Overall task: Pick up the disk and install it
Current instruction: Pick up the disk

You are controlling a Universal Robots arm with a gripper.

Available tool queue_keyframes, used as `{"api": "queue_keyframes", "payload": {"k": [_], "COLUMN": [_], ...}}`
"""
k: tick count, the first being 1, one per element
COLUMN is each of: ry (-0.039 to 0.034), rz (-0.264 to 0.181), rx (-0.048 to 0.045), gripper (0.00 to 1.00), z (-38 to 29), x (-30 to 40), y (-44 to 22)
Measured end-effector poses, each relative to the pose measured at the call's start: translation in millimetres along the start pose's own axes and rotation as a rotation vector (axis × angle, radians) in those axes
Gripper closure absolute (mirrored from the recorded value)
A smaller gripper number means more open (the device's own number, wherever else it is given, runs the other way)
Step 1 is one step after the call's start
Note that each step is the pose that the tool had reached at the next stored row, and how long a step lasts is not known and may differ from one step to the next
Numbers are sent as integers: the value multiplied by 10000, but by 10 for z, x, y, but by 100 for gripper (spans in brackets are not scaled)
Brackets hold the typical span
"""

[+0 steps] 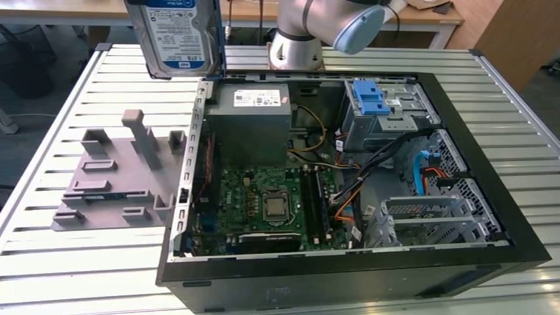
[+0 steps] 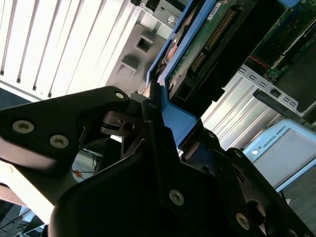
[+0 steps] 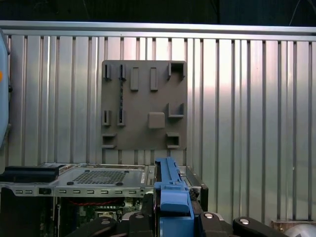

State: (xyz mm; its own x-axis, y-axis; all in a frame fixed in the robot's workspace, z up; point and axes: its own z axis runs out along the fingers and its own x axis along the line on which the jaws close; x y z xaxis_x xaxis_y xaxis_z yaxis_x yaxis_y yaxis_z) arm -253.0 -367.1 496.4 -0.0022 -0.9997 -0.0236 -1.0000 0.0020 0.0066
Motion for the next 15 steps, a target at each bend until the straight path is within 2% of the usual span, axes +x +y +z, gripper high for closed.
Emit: {"api": "queue_keyframes", "payload": {"k": [5, 10, 12, 15], "ry": [22, 23, 25, 24], "rz": [0, 4, 5, 5], "rx": [-1, 2, 1, 1], "gripper": [64, 64, 64, 64], "z": [-1, 0, 5, 13], "x": [56, 141, 147, 151], "y": [-2, -18, -72, -197]}}
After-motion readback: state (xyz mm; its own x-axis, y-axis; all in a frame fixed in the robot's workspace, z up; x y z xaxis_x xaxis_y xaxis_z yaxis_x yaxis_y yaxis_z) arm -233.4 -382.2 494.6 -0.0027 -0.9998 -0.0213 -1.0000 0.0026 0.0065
